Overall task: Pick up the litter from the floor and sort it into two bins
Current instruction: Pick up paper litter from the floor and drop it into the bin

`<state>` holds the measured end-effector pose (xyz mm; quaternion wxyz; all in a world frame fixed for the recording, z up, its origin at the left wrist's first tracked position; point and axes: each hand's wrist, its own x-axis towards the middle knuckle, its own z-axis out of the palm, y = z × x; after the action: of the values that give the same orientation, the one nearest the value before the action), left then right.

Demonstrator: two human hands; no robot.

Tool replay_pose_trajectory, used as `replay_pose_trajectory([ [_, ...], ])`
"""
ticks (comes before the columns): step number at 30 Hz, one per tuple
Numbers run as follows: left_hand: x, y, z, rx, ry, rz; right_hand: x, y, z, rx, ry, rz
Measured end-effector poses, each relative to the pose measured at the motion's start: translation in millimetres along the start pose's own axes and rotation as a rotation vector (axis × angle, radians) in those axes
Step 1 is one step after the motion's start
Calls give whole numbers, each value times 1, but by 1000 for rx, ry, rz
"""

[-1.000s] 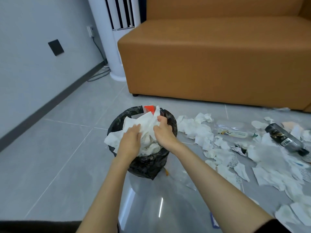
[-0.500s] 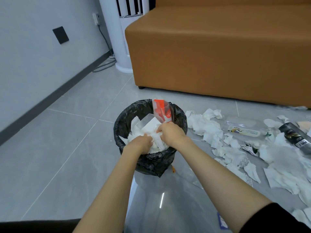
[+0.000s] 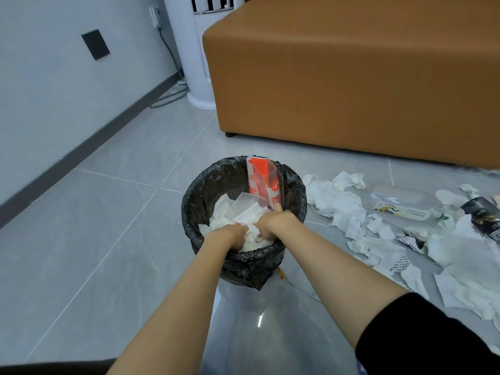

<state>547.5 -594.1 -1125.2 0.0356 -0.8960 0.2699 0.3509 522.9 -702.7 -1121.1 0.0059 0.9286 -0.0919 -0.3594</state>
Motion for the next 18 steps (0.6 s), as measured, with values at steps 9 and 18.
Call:
replay_pose_trajectory([
  [9, -20, 4, 0, -221, 351, -33, -38, 14, -2, 35, 421, -22],
  [18, -65, 33, -23, -360, 655, 116, -94, 62, 5, 411, 731, -65],
])
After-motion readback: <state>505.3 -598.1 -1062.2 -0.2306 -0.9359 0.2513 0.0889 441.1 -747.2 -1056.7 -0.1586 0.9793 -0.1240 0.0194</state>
